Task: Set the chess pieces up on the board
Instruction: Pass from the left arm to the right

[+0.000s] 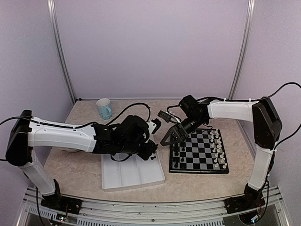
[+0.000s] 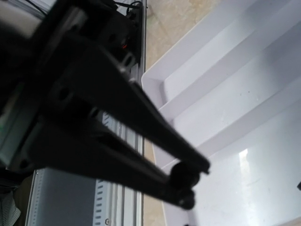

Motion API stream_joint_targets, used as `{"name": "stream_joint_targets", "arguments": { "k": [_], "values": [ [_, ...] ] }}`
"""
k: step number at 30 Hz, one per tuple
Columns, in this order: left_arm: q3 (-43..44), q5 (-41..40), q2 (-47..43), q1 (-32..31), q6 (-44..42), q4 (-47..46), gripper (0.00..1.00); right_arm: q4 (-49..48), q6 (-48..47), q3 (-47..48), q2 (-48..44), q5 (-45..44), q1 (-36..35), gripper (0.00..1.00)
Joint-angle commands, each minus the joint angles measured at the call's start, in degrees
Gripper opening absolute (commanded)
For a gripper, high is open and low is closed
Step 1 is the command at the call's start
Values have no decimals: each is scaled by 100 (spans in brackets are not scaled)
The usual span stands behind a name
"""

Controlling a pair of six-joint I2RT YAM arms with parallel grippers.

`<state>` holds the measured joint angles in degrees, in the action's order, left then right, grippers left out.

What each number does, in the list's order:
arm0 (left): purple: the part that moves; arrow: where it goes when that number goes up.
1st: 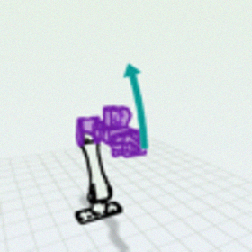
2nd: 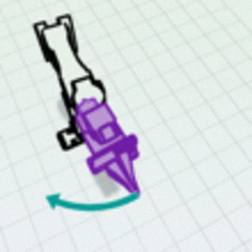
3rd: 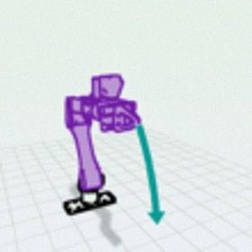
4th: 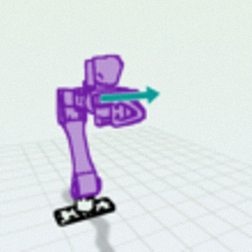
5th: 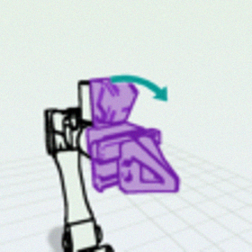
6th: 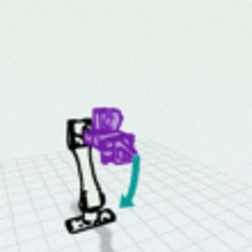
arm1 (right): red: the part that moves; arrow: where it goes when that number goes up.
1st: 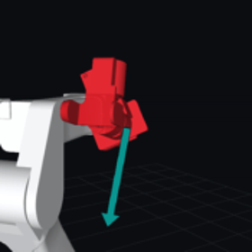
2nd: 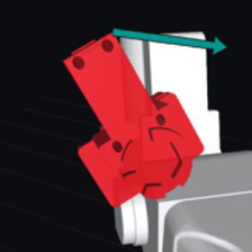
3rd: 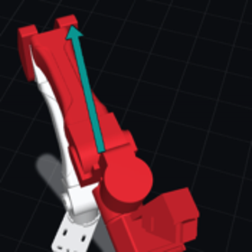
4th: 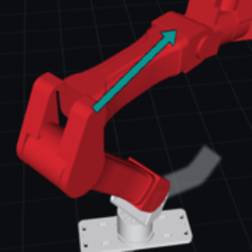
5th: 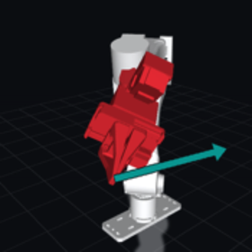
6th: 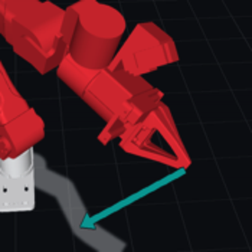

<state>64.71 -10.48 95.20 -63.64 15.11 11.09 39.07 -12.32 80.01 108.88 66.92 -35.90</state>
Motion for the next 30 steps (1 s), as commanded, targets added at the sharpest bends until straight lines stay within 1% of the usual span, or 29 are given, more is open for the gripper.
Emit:
{"name": "stream_joint_targets", "arguments": {
  "k": [1,9,19,27,30],
  "values": [
    [189,14,25,-102,-122,-79,8,-85,92,129,94,111,-66,29],
    [243,20,27,-166,-123,-72,9,-111,151,165,175,72,-84,30],
    [312,69,56,-203,-180,-70,9,-147,199,237,283,143,-115,27],
    [343,-21,85,-247,-246,-81,9,-152,212,244,317,239,-123,17],
    [345,-69,86,-249,-222,-89,8,-149,208,201,289,221,-141,17]
  ]
}}
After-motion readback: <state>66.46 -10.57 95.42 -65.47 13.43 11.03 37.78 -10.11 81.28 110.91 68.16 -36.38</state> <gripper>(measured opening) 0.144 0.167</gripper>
